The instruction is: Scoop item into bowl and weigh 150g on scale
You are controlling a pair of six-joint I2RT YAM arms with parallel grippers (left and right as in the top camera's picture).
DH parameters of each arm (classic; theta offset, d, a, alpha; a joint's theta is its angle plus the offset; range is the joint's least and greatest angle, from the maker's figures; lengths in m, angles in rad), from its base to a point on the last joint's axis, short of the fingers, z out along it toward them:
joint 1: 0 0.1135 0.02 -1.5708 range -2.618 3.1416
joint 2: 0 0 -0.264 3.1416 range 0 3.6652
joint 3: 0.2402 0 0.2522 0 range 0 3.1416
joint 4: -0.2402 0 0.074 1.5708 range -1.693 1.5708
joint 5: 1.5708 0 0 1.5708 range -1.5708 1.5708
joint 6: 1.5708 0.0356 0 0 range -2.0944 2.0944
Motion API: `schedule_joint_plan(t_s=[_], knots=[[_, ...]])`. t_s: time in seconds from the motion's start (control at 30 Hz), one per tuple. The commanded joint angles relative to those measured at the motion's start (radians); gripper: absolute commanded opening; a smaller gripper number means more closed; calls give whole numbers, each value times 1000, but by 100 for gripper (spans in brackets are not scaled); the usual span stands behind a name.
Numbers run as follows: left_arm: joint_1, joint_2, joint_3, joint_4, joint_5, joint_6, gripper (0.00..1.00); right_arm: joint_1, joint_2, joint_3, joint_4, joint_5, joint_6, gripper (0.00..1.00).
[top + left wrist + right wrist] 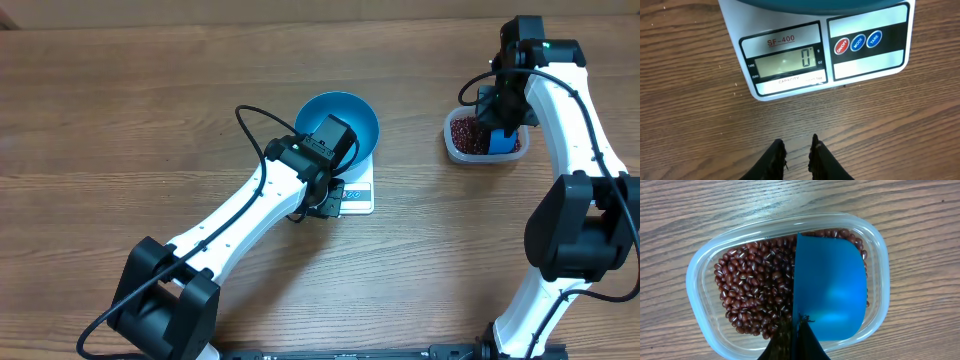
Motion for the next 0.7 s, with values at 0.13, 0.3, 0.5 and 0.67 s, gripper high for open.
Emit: schedule_joint_plan(t_s=[0.13,0.3,0.5,0.67], knots=[[-8,-2,-16,-3,-11,-27,50,-24,47,-33,-7,33,4,4],[-8,-2,-17,-3,-11,-24,80,-24,47,-33,-8,33,4,4],[-16,-2,-17,-3,-14,-19,84,-24,47,-33,-8,34,0,4],[-20,-2,-17,-3,-14,-19,95,-24,47,-33,-8,34,0,4]])
